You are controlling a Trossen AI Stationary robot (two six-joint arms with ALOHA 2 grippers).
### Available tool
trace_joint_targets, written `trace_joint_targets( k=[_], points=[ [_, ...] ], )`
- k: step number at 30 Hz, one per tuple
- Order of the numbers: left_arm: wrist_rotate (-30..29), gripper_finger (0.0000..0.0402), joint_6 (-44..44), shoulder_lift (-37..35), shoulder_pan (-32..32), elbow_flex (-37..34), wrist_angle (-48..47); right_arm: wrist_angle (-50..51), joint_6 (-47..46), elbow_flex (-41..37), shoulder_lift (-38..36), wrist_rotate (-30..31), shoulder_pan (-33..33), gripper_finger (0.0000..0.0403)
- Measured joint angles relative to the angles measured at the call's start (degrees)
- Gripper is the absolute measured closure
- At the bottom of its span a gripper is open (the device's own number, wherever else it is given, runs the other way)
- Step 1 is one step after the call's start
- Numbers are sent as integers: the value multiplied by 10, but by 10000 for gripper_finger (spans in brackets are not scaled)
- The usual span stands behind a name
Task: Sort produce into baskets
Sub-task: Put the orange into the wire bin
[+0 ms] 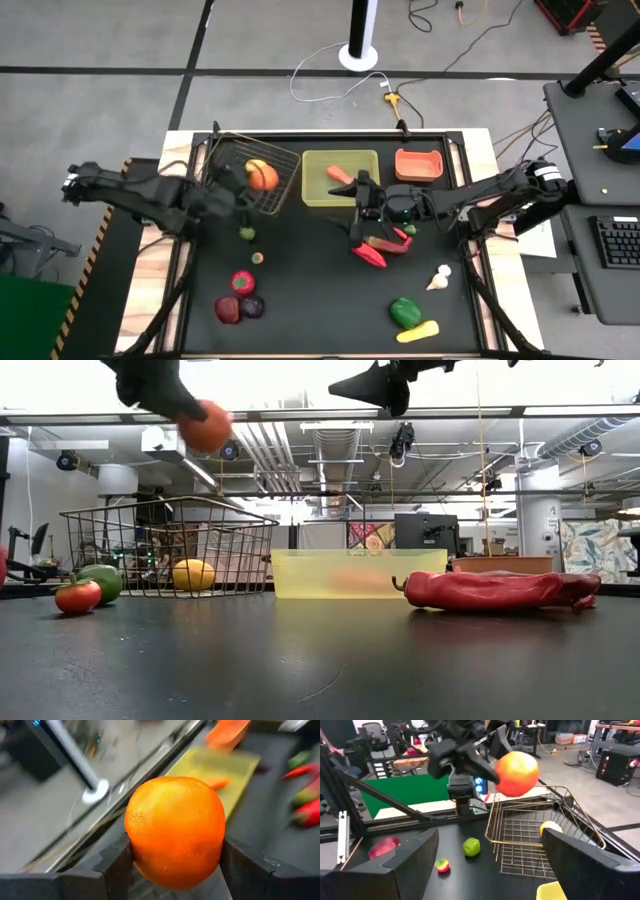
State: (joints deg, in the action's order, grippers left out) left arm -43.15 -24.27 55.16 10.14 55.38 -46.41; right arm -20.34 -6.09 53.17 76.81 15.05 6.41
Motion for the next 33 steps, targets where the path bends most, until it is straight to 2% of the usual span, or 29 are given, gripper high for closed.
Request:
trace_joint_targets(
  k=[2, 5, 13, 17, 22, 33],
  points=[
    [28, 168, -21, 9, -35, 32, -80, 3, 0, 0, 0, 0, -3, 63],
    [76, 168, -13, 19, -94, 61, -127, 5, 0, 0, 4, 0, -6, 66],
    [239, 169, 98, 56, -249, 67, -118, 13, 1, 0, 6, 0, -6, 64],
    [264, 169, 135, 89, -291, 67, -106, 21, 1, 0, 5, 0, -8, 67],
    [304, 169, 170, 129, -314, 66, -84, 30, 1, 0, 6, 0, -8, 69],
    [307, 169, 200, 211, -330, 59, -50, 40, -3, 0, 6, 0, -8, 67]
  ],
)
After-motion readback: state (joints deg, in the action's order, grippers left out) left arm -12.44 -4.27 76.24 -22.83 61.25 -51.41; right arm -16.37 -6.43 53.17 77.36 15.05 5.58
